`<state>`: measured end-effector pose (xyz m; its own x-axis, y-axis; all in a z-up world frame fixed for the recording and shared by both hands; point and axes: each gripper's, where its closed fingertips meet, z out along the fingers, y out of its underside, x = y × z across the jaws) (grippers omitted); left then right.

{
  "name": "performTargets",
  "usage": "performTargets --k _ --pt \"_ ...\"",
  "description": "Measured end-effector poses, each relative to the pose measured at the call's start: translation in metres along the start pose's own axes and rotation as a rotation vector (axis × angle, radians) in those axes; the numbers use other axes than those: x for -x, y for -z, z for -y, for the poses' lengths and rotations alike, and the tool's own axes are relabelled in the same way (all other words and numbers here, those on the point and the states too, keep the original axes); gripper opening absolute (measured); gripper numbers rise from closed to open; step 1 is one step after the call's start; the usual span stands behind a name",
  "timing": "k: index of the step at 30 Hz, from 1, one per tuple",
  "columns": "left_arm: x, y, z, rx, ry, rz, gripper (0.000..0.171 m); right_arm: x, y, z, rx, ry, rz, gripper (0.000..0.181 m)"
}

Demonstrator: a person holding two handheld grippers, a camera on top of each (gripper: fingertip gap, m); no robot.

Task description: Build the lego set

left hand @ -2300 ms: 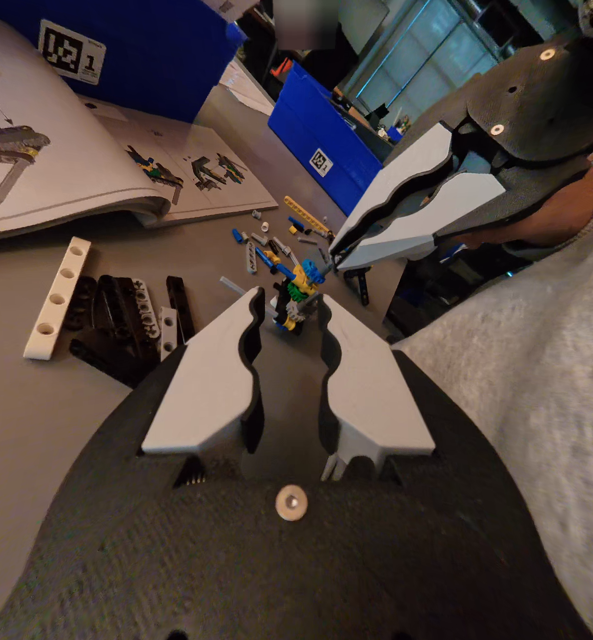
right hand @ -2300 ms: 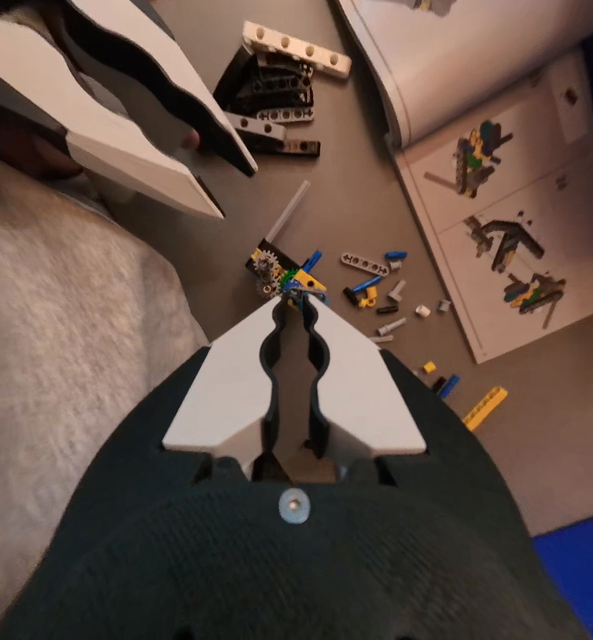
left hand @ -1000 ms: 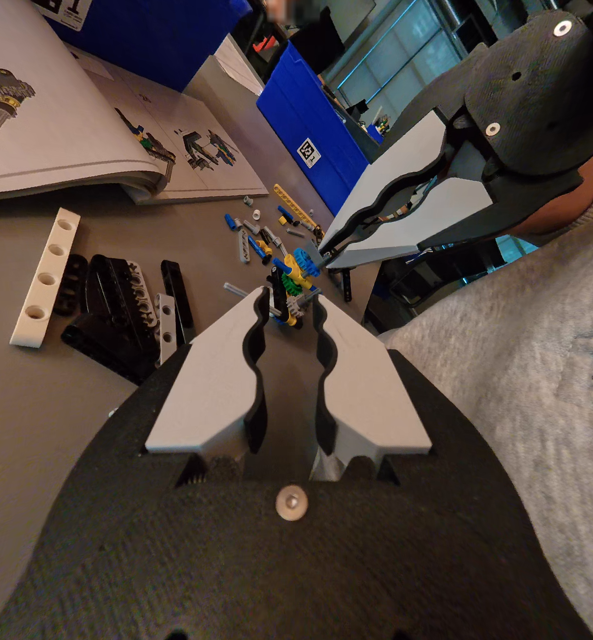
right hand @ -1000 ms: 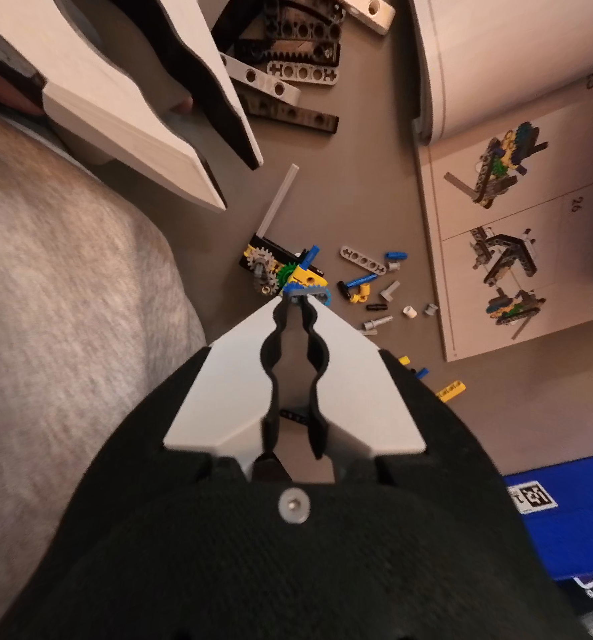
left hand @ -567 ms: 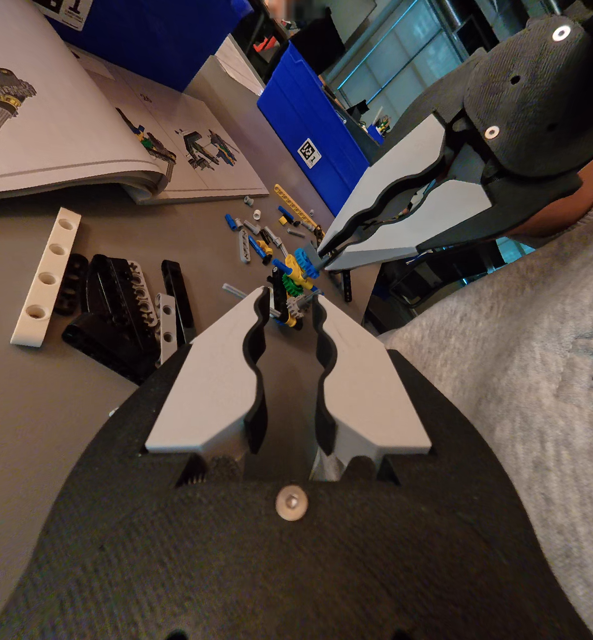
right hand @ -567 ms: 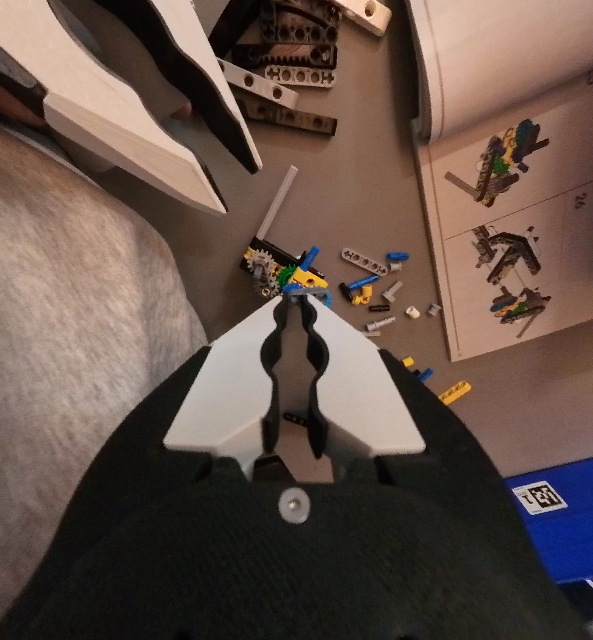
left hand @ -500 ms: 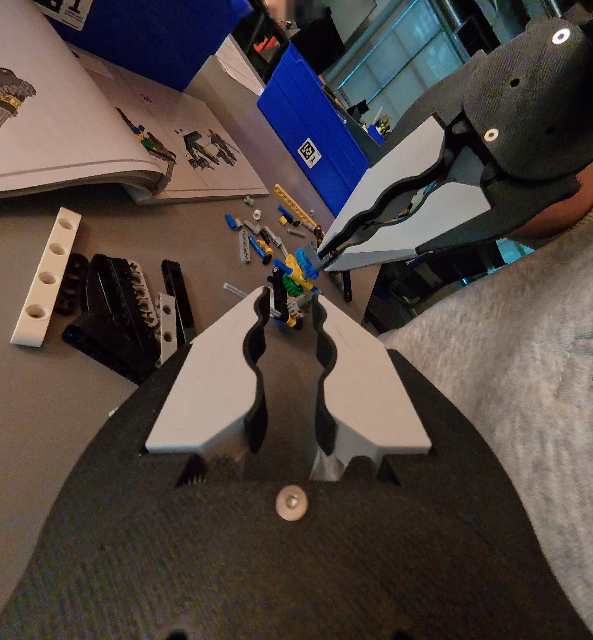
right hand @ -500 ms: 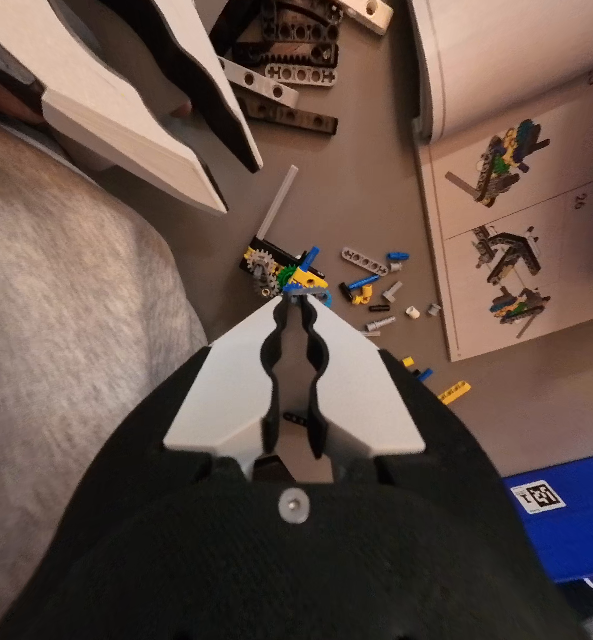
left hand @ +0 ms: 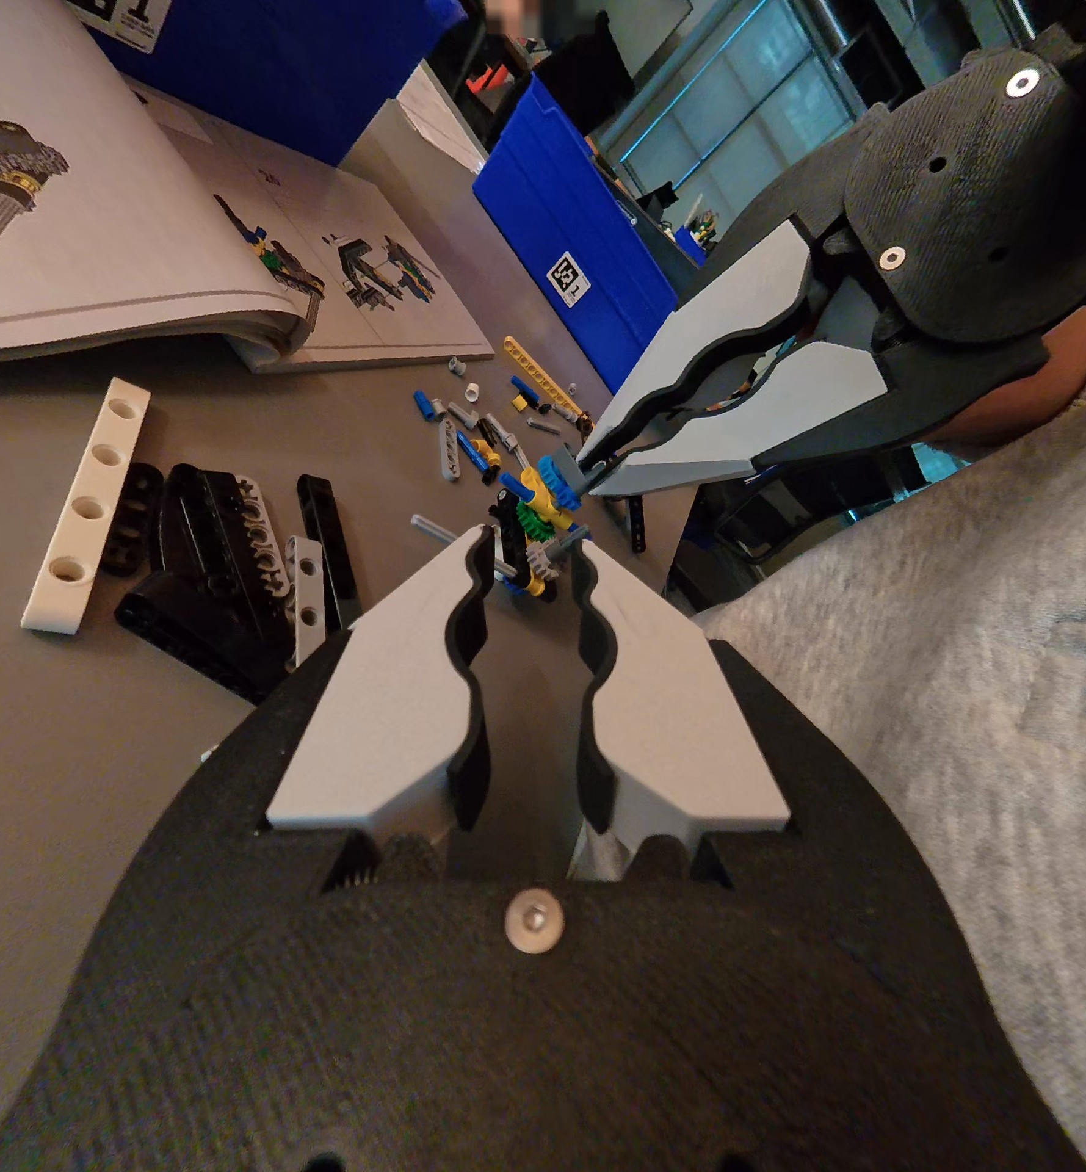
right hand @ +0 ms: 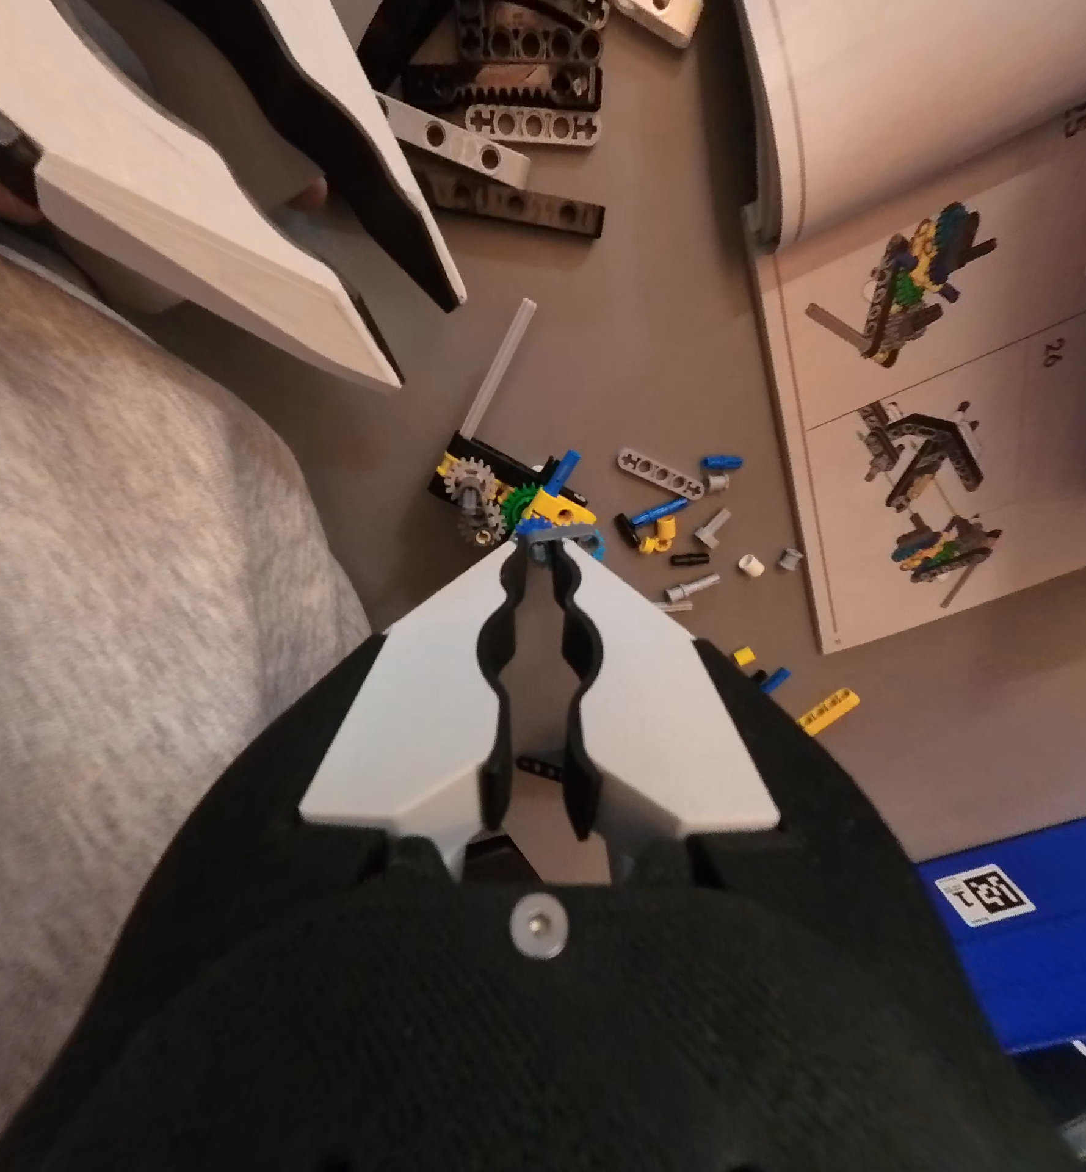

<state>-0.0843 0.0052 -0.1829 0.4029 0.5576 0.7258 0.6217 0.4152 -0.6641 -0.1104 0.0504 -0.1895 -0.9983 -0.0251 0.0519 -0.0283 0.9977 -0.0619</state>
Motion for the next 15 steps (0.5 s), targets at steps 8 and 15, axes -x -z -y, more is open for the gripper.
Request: performTargets --k 8,15 --pt "-0.0002 0.0002 0.0 0.0 0.001 -0.002 0.022 0.0014 0.0065 0.0003 -0.02 0.028 0.056 0.03" --pt "0.0001 0.0002 0.0 0.001 0.006 -0.003 0.022 0.0038 0.0028 -0.0074 -0.021 0.371 0.06 0.028"
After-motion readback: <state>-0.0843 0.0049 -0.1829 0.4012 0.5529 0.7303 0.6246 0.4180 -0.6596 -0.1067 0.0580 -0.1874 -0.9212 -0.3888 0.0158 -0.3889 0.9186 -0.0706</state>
